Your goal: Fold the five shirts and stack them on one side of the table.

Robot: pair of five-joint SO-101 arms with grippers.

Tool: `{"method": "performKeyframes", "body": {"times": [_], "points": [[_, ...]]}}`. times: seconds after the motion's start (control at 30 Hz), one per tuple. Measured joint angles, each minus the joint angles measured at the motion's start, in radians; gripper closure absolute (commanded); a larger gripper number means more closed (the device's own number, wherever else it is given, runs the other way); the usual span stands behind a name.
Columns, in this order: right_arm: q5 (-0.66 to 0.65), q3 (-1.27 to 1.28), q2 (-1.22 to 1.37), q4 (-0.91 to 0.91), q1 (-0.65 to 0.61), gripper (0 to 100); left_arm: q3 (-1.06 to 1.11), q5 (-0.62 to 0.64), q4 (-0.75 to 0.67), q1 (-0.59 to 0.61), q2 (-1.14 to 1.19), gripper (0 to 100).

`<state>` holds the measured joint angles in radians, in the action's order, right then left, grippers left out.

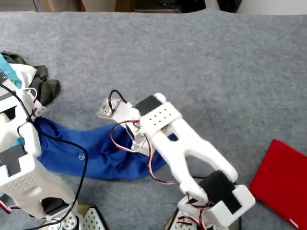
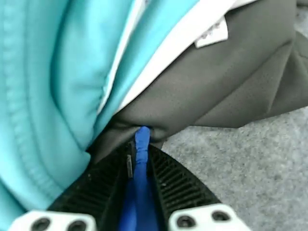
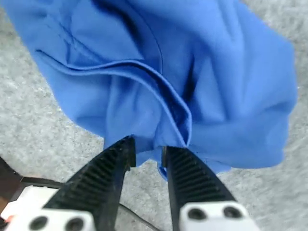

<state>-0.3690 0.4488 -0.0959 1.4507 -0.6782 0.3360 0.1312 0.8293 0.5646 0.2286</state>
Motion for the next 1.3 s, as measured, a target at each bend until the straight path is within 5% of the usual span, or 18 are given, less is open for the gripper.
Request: {"method": "performKeyframes", "body": {"times": [0.67, 0.93, 1.3], "points": [[0.0, 0.0, -0.023, -0.078, 0.011, 83.9, 0.0, 0.0, 0.0, 0.0, 0.0, 98], [0.0, -0.077, 0.072, -0.101, 0.132, 84.1, 0.0, 0.0, 0.0, 0.0, 0.0, 98], [-0.015, -0.13, 0.101, -0.098, 0.144, 84.2, 0.0, 0.0, 0.0, 0.0, 0.0, 98]]}}
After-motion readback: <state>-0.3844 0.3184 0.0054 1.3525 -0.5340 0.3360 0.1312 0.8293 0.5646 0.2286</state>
